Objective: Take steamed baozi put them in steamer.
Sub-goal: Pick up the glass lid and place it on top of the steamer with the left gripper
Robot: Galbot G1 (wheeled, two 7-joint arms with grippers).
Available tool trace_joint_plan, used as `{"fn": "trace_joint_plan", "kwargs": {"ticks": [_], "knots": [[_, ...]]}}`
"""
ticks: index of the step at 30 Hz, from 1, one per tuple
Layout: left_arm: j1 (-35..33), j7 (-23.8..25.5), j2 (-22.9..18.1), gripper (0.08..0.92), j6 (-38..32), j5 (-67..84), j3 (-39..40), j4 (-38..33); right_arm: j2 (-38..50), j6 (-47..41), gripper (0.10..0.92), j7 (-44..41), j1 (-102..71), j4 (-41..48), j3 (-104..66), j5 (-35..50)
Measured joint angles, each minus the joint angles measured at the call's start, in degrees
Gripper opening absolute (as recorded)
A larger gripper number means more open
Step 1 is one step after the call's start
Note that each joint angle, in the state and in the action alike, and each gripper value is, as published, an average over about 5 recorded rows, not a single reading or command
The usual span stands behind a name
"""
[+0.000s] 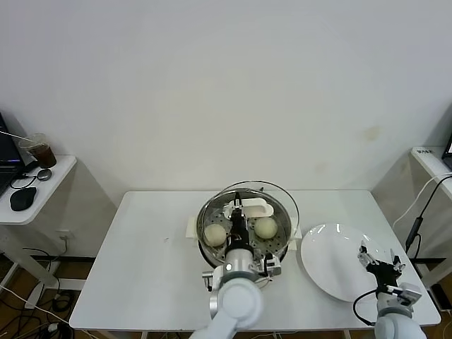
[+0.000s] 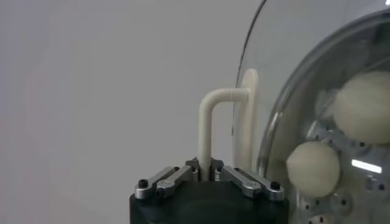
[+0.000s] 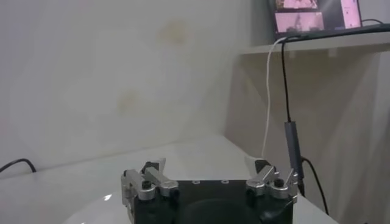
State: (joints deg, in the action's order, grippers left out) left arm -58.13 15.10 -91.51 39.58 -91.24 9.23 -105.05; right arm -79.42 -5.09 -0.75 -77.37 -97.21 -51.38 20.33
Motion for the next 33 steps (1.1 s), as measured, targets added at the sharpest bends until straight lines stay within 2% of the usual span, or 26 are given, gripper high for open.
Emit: {"fn": "trace_joint_plan", "kwargs": {"ticks": [13, 33], "knots": [[0.44, 0.53, -0.19, 0.168, 0.0, -4.92, -0.04, 3.8, -0.22, 0.08, 0.823, 0.0, 0.33, 0.4, 0.25, -0.15], [0.84, 2.05, -0.14, 0.168, 0.0, -7.21, -0.15, 5.79, -0.49, 0.33, 0.823, 0.0, 0.29, 0.69, 0.26, -0.47]]}}
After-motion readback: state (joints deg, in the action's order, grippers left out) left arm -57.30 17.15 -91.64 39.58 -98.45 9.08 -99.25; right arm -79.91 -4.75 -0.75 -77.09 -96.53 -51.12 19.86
